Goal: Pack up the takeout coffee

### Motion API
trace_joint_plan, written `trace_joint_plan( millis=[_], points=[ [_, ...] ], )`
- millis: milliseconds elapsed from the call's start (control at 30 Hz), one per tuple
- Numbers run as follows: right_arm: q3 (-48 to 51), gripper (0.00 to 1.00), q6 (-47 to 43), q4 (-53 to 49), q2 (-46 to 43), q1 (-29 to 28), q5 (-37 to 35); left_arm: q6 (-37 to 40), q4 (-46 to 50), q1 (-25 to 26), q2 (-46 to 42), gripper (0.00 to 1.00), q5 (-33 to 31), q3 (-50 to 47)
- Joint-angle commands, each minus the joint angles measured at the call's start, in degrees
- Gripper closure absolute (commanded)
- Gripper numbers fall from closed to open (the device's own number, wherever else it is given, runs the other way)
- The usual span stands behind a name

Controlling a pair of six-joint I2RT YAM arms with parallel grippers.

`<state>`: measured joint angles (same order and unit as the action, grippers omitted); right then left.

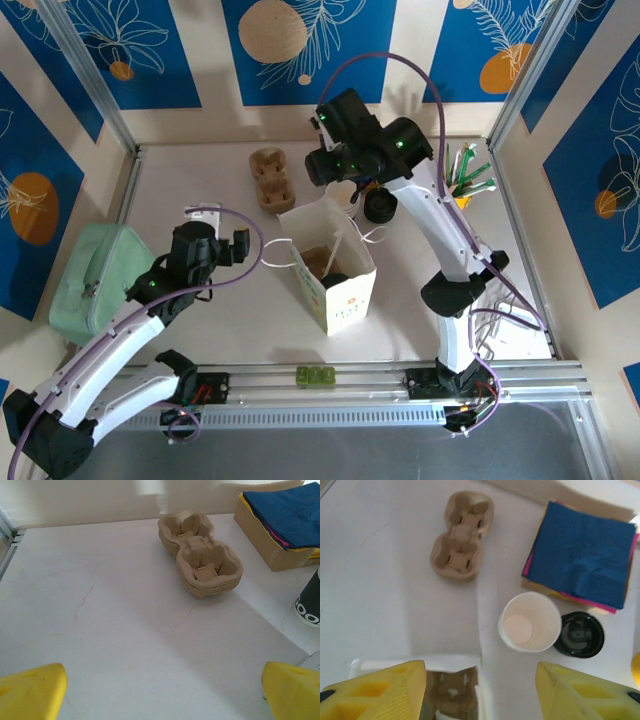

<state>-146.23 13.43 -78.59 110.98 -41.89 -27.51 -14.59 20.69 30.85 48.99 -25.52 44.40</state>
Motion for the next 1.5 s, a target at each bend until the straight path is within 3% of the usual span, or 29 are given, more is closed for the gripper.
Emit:
trace_joint_plan(
  millis=[0,433,633,1467],
  points=[
    [1.64,0.39,-1.46,4.87,-2.19,3.01,-1.24,0.43,0.71,-0.71,-0.56,0.01,-0.91,2.17],
    [7.43,0.36,-0.42,13.71,-1.23,17.92,2.55,1.39,1.45,-0.75,-1.80,0.01,-2.30,3.23],
    [8.46,0.36,-0.17,18.13,2.07,22.16,4.12,0.92,1.70,-0.70,-1.81,0.01,-2.54,2.97],
    [2.65,0.32,-0.27,26.95,25.83,25.67,7.54,-1.80,5.20,-0.71,0.06,0.01,-3.23,4.46]
  ],
)
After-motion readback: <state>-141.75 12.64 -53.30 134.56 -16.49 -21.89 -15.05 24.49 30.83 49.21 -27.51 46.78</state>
